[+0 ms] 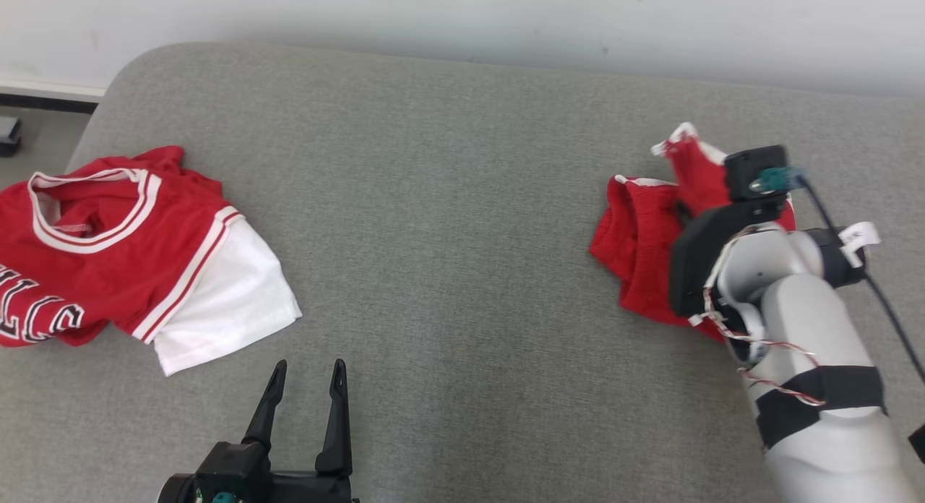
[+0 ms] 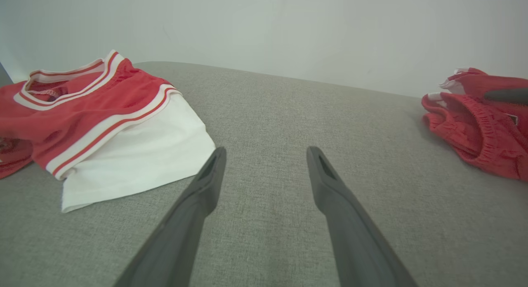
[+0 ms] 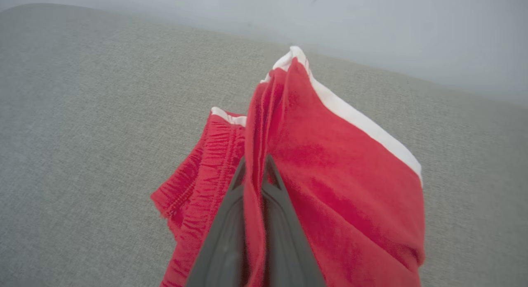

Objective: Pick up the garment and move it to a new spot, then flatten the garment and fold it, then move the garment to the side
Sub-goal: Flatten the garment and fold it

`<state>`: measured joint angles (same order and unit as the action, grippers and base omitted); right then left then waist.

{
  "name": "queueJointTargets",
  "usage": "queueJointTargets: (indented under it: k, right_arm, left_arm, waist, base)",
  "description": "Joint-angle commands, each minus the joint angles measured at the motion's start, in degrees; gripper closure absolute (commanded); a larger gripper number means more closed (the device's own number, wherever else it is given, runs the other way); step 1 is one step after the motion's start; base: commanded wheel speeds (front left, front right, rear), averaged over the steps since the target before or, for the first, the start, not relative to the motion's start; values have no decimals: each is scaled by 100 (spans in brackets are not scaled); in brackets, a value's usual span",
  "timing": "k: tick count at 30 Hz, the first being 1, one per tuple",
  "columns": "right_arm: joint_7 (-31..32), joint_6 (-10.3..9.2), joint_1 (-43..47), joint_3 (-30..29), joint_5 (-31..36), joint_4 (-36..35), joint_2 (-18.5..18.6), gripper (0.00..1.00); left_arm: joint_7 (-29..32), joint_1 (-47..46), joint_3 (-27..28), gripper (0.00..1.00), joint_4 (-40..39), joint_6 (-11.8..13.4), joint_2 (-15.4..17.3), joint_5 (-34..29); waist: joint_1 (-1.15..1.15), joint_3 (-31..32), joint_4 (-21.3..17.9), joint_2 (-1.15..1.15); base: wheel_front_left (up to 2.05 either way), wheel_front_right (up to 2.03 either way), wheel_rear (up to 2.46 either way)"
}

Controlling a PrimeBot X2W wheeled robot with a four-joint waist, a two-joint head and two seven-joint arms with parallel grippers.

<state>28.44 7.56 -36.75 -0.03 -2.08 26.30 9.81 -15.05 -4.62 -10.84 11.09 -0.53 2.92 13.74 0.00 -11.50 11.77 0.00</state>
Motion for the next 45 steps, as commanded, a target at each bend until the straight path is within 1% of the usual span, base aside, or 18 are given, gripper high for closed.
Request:
queueJointTargets:
  k: [1,5,12,13,14,17,20,22,24,27,31,33,36,37,38,39,40,45]
  right_arm:
    - [-54,-15,-62,121,57,142,-61,100]
    - [-84,-15,-118,316,61,376,-38,100]
    - [-140,-15,-100,703,-165,649,-44,100]
    - [-150,-15,-90,750,-208,657,-42,31]
    - [-157,-15,-77,766,-277,660,-47,0]
    - [-152,-15,-24,871,-665,538,-112,0]
    - [-9,-15,83,1014,-1415,142,-165,0]
    - [49,-15,178,995,-1836,-281,-10,0]
    - [-27,-15,300,850,-1971,-707,237,0]
    - [-266,-14,513,444,-1790,-1190,486,0]
    - [-566,-14,860,-135,-1345,-1454,699,0]
    - [-685,-14,1066,-288,-1112,-1444,708,0]
    - [-851,-14,1242,-233,-739,-1349,669,0]
    - [-910,-14,1268,-198,-645,-1270,622,8]
    - [-969,-14,1292,-122,-555,-1185,600,69]
    - [-1047,-14,1285,-8,-498,-1082,596,78]
    - [-1105,-14,1258,96,-447,-967,605,100]
    - [-1473,-14,990,440,-138,-391,521,100]
  left_arm:
    - [-19,-4,-5,0,11,16,-5,39]
    - [-18,3,-2,0,7,36,-5,44]
    - [-18,63,27,0,13,52,-5,78]
    - [-18,66,24,0,13,50,-5,83]
    - [-18,65,21,0,16,44,-5,85]
    - [-18,66,11,0,19,51,-5,84]
    - [-19,107,23,0,26,63,-4,75]
    - [-18,123,33,0,23,74,-5,70]
    - [-19,141,46,0,7,85,-5,67]
    - [-18,178,67,0,-4,90,-4,66]
    - [-18,201,63,0,7,71,-4,60]
    - [-19,198,57,0,18,61,-5,48]
    - [-18,178,59,0,12,45,-3,34]
    - [-18,161,55,0,7,34,-4,23]
    - [-19,140,50,0,0,28,-4,19]
    - [-19,118,41,0,-6,19,-4,18]
    - [-18,91,28,0,-8,11,-4,20]
    - [-19,9,-19,0,32,18,-3,64]
  waist:
    - [0,-12,79,0]
    - [0,-2,136,0]
    - [0,21,163,0]
    - [0,23,158,0]
    - [0,29,152,0]
    - [0,57,135,0]
    - [0,112,95,0]
    - [0,149,64,0]
    - [0,180,25,0]
    - [0,226,-29,0]
    - [0,269,-81,0]
    - [0,279,-95,0]
    - [0,256,-111,0]
    - [0,237,-110,0]
    - [0,217,-105,0]
    - [0,198,-95,0]
    - [0,175,-80,0]
    - [0,74,45,0]
  base:
    - [0,0,0]
    - [0,0,0]
    - [0,0,0]
    - [0,0,0]
    - [0,0,0]
    - [0,0,0]
    - [0,0,0]
    - [0,0,0]
    - [0,0,0]
    - [0,0,0]
    - [0,0,0]
    - [0,0,0]
    - [0,0,0]
    - [0,0,0]
    - [0,0,0]
    - [0,0,0]
    - [0,0,0]
    - [0,0,0]
